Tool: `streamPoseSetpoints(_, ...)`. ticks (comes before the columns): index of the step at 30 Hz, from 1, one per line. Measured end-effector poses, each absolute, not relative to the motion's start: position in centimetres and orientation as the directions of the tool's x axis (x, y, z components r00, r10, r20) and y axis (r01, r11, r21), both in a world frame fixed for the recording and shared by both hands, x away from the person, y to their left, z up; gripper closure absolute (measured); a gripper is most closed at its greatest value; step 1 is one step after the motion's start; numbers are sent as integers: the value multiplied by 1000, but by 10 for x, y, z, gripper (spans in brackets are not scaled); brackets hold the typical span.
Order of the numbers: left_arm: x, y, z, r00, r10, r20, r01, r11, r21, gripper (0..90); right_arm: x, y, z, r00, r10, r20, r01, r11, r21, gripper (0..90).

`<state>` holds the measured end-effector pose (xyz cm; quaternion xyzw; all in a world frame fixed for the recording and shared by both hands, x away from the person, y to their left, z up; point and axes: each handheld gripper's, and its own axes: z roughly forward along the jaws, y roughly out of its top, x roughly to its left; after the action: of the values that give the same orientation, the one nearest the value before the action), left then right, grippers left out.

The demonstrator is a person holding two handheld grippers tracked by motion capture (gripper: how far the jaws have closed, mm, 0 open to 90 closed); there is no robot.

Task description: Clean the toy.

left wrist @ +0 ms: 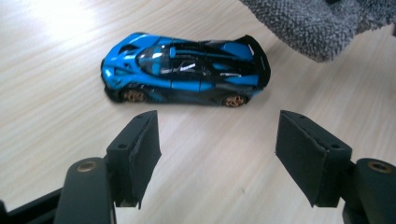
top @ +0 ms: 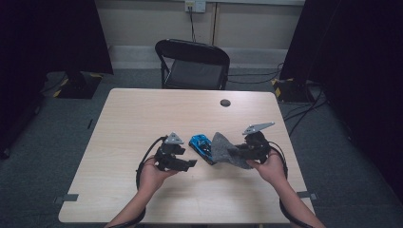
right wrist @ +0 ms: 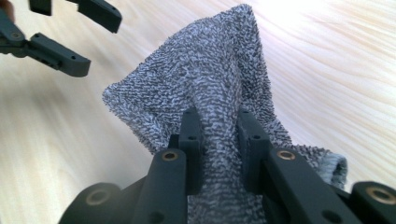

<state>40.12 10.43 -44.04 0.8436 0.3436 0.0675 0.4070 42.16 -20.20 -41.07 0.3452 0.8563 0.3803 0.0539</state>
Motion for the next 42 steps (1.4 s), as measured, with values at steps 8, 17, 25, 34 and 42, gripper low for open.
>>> streamPoseSetpoints(8,418,78,-449,770,623,-139,508,-466,724,296,427,-234,-422,-693,701,171,595,421,685,756)
streamPoseSetpoints(17,443,62,-457,756,635,-161,523,-437,732,279,427,-253,-444,-650,738,182,638,399,658,753)
streamPoseSetpoints(25,453,45,-464,760,638,-121,507,-467,724,278,427,-260,-456,-639,750,172,657,415,630,745)
streamPoseSetpoints(34,461,37,-469,763,638,-106,493,-467,735,273,424,-252,-471,-645,746,164,666,444,600,703)
streamPoseSetpoints(42,462,38,-473,774,631,-51,459,-504,731,220,422,-248,-473,-649,748,140,654,454,605,582)
